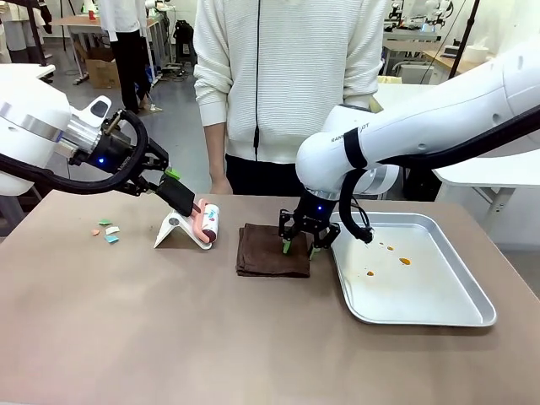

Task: Clean the surface of the table.
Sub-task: Hold the Lint Roller with your left hand and the towel with your right hand.

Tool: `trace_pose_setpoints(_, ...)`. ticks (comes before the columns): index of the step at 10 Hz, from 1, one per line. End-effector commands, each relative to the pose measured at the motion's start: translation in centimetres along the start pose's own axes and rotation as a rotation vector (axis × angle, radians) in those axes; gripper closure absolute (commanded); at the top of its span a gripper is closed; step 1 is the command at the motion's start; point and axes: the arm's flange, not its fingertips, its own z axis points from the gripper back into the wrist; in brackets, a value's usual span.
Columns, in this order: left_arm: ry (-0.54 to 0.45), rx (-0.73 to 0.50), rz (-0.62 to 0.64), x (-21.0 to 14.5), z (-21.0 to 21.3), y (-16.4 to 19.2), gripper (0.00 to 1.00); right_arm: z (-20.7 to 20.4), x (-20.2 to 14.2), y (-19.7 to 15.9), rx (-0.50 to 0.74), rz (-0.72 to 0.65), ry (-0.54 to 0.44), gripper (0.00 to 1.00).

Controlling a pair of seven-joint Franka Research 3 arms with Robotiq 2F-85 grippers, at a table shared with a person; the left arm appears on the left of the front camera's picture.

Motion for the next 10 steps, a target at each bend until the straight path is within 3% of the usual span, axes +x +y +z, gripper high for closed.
trace_pose_setpoints(1,0.007,-0.033,-0.017,0.48,-0.59,0.25,0.83,-0.3,0.3,0.56,-0.012,-0.019,0.001,1.0)
trace_pose_setpoints(3,0.007,-0.031,-0.021,0.45,-0.58,0.22,1.0,-0.52,0.28,0.48,-0.01,-0.017,0.009,1.0)
trace_pose_setpoints(10,0.004,-0.031,-0.031,0.28,-0.55,-0.1,1.0,-0.99,0.28,0.07,0.017,-0.027,0.026,1.0)
